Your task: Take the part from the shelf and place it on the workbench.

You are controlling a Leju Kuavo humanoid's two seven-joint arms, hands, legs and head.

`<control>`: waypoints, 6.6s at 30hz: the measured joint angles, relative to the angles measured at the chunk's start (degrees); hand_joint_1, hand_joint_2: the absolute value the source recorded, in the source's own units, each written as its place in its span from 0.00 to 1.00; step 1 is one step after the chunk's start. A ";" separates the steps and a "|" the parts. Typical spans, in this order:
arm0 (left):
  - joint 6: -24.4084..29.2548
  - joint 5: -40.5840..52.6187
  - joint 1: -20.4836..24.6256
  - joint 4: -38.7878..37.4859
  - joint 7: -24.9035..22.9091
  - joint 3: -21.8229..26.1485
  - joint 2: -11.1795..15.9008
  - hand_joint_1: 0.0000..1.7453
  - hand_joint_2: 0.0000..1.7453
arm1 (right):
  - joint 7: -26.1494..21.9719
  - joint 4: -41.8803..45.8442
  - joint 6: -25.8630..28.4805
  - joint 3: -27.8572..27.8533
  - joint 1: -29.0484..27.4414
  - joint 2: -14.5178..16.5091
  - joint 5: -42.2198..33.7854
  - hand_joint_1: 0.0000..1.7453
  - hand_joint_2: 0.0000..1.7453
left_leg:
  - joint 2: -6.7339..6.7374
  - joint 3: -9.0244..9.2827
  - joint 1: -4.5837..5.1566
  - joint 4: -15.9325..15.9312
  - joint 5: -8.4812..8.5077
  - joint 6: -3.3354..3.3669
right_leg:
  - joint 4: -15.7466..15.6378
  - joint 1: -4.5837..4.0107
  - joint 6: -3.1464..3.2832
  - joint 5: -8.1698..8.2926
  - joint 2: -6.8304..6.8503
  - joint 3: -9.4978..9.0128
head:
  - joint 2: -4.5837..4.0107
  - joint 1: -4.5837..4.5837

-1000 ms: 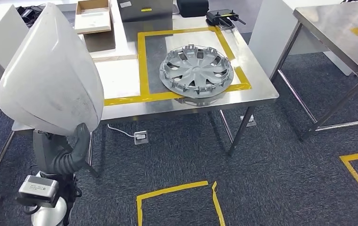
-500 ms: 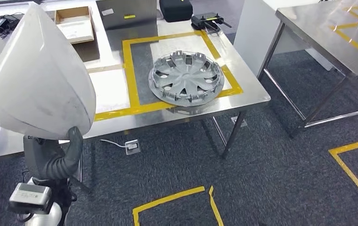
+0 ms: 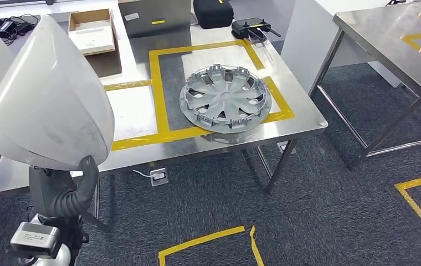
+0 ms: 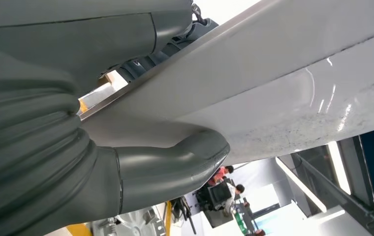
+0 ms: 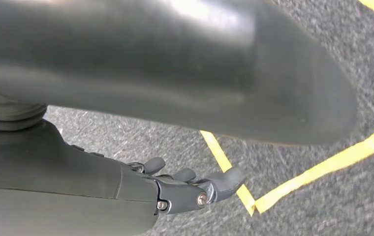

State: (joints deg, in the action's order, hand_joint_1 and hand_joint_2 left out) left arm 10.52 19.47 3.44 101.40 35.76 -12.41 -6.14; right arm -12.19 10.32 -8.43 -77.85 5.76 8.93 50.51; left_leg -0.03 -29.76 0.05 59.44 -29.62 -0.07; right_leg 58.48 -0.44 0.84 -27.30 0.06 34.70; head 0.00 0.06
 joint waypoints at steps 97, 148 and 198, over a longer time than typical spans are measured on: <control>29.26 52.64 38.68 -69.29 -15.01 4.22 11.74 1.00 1.00 | 3.27 0.00 3.54 0.66 -0.41 0.82 2.62 0.00 0.00 | -0.05 0.25 -0.25 -2.00 0.43 -1.09 | 0.25 0.78 -0.27 1.36 -0.58 -0.16 | -0.01 -0.15; 28.76 54.59 43.96 -79.04 -14.38 4.22 9.44 0.00 1.00 | 0.59 0.00 1.22 0.66 -0.60 0.80 2.07 0.00 0.00 | -0.05 0.23 -0.24 -2.00 0.43 -1.09 | 0.23 0.79 -0.27 1.36 -0.58 -0.15 | 0.00 -0.16; 26.06 55.88 45.82 -79.34 -13.97 4.22 8.33 0.00 0.00 | 1.20 -0.07 0.40 0.66 -0.61 0.11 2.88 0.00 0.00 | 0.17 0.63 -2.08 -1.75 -0.22 -2.23 | 1.51 2.47 -3.17 2.92 0.02 2.06 | 0.00 -0.82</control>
State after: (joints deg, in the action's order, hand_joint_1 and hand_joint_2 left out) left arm 36.58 75.35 49.26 22.06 21.80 -8.19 2.19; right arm -10.99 10.25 -8.03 -77.20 5.15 9.04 53.39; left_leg 0.14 -29.13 -2.03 57.69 -29.84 -2.30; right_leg 59.98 2.03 -2.34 -24.39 0.08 36.76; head 0.00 -0.76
